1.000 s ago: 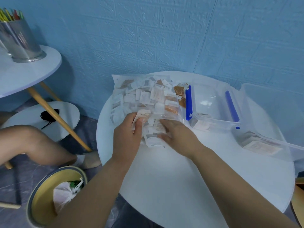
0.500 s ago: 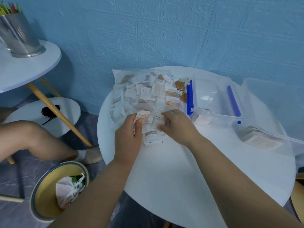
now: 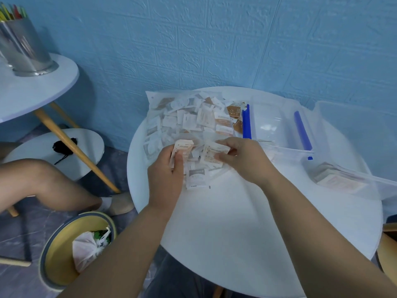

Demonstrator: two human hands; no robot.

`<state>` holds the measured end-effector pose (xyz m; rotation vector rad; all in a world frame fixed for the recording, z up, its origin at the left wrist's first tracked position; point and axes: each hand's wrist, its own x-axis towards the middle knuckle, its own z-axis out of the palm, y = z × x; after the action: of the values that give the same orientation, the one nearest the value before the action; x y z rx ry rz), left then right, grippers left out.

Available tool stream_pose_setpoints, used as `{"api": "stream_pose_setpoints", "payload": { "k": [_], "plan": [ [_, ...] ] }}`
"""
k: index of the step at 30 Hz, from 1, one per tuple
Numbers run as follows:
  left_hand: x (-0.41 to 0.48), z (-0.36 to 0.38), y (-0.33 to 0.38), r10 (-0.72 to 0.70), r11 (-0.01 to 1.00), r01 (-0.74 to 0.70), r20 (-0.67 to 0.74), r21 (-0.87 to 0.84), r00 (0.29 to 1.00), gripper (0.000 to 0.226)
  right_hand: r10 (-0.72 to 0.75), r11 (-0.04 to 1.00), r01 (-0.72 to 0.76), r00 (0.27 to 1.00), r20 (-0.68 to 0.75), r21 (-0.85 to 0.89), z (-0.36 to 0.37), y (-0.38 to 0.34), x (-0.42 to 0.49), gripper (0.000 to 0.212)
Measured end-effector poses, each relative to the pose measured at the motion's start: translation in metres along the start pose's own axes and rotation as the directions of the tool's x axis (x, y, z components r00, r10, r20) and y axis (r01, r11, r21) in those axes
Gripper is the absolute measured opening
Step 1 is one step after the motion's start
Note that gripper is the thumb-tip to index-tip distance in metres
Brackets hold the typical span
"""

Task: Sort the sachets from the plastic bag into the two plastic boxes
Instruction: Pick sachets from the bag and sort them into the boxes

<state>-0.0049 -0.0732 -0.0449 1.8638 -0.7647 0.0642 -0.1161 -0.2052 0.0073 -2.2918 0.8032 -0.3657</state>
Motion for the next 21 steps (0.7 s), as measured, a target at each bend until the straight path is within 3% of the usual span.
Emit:
{"api": "stream_pose_setpoints", "payload": {
  "k": [3,5,7,9,12,16,19,21],
  "plan": [
    [0.003,-0.002,0.008,-0.062,0.996,0.061,-0.012,-0.064,0.998,0.021,0.04,0.976,-0.027,0.998,-0.054,0.217,-0.005,-0.002,-0.005,0.024],
    [0.002,-0.003,0.017,-0.116,0.983,0.117,0.015,-0.143,0.993,0.017,0.084,0.892,-0.074,0.996,-0.003,0.445,-0.004,-0.006,-0.006,0.022],
    [0.0,-0.004,0.026,-0.187,0.937,0.21,0.108,-0.279,0.976,0.016,0.091,0.844,-0.102,0.995,0.047,0.527,0.003,-0.009,-0.005,0.02],
    [-0.002,-0.006,0.031,-0.207,0.897,0.277,0.225,-0.345,0.952,0.013,0.077,0.86,-0.092,0.996,0.052,0.503,0.011,-0.013,-0.003,0.018],
    [0.001,-0.015,0.023,-0.133,0.973,0.187,0.328,-0.139,0.935,0.016,0.05,0.881,-0.046,0.999,0.004,0.47,0.02,-0.016,0.003,0.019],
    [0.023,-0.029,0.011,-0.029,0.981,-0.019,0.241,0.194,0.97,0.017,-0.079,0.964,0.105,0.99,-0.116,0.243,0.022,-0.02,0.012,0.014],
    [0.041,-0.033,0.013,0.031,0.973,-0.053,0.1,0.227,0.995,0.019,-0.17,0.969,0.181,0.982,-0.078,0.168,0.022,-0.019,0.016,0.005],
    [0.048,-0.03,0.014,0.024,0.977,-0.028,0.021,0.21,1.0,0.02,-0.239,0.97,0.24,0.971,-0.025,0.048,0.026,-0.016,0.021,0.012]
  ]
}}
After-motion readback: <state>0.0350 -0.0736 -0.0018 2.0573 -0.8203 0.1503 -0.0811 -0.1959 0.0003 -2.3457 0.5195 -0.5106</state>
